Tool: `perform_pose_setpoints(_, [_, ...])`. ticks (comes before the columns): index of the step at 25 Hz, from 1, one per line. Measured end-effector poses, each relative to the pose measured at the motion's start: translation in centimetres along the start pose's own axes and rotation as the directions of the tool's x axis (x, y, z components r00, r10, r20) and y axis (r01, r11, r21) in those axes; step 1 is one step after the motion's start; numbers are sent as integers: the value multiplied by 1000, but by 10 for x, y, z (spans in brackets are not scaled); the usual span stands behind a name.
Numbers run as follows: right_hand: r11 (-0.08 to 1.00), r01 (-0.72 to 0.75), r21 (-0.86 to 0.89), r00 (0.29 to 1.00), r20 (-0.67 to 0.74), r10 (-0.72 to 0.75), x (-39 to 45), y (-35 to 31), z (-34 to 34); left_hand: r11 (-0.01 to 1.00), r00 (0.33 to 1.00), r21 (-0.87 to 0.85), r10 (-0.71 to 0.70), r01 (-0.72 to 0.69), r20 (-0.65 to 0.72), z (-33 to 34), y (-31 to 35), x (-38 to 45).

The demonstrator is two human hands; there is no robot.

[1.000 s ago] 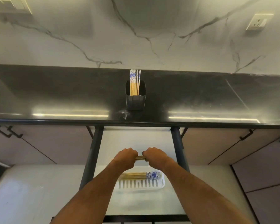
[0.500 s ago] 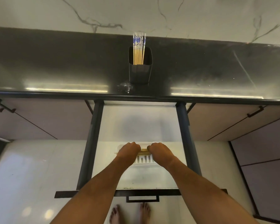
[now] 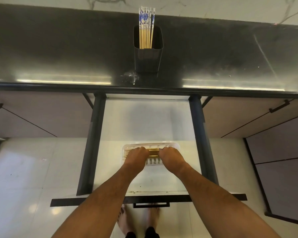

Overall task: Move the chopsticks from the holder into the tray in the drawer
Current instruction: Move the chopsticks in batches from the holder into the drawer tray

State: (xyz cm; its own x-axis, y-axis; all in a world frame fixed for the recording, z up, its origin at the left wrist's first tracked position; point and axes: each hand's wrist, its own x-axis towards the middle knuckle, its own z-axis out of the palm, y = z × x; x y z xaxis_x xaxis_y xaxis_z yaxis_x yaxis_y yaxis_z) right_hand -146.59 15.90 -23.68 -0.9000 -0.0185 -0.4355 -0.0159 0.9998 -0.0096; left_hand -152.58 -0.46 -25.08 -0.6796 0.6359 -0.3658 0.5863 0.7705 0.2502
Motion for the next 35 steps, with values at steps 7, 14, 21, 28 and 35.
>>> perform_pose_setpoints(7, [999,3,39,999,-47,-1,4,6,3,999,1000,45,-18,19,-17,-1,-11,2])
perform_pose_setpoints(14, [999,-29,41,994,-100,33,2,10,-1,998,996,-9,-56,56,-70,3,-13,-2])
perform_pose_setpoints(21, [980,-65,187,992,-92,84,2,12,3,992,992,-68,-112,108,-51,1,-14,-4])
perform_pose_setpoints(28, [973,-22,228,999,-29,29,5,10,4,986,990,-136,-113,101,-84,3,-13,-6])
perform_pose_setpoints(35, [986,-82,147,993,-72,94,3,17,-2,982,987,-138,-142,130,-81,4,-16,-10])
